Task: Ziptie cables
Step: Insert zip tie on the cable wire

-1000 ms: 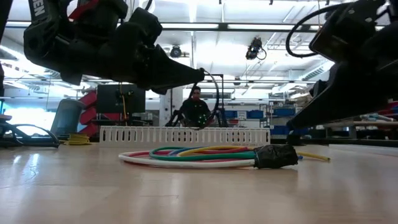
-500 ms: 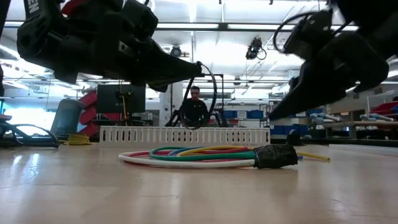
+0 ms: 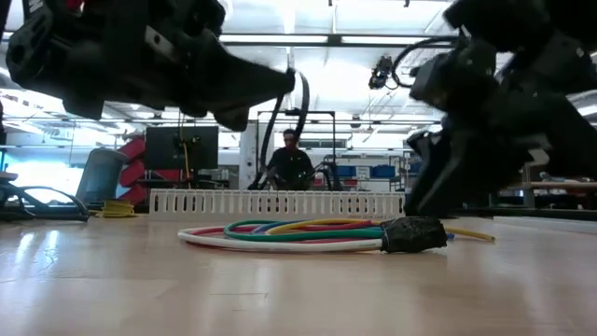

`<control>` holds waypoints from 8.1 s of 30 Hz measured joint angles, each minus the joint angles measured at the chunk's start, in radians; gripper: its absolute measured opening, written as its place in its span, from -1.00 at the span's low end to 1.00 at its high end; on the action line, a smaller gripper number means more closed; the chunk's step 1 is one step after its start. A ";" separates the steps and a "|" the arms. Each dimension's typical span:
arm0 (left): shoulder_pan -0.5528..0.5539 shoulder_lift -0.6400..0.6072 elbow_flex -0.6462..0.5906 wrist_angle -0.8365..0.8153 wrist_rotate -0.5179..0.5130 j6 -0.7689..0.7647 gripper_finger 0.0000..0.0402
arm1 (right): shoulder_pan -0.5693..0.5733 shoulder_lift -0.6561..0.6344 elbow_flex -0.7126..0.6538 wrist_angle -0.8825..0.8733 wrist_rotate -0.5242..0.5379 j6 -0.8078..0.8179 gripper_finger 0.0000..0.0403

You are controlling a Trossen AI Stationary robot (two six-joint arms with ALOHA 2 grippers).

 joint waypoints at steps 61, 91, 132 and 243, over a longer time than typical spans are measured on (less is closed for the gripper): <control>-0.188 -0.011 -0.093 0.063 -0.310 -0.142 -1.00 | 0.298 0.067 0.039 0.121 0.235 0.478 -0.52; -0.070 0.051 0.137 -0.092 -0.373 0.033 -1.00 | 0.062 0.008 0.040 0.412 0.086 0.278 -0.63; -0.101 0.050 0.046 -0.165 -0.235 -0.197 -0.84 | 0.272 0.008 0.040 0.301 0.408 0.461 -1.00; -0.051 0.289 0.630 -0.851 0.030 -0.183 -0.85 | 0.278 0.289 0.110 0.623 0.301 0.583 -1.00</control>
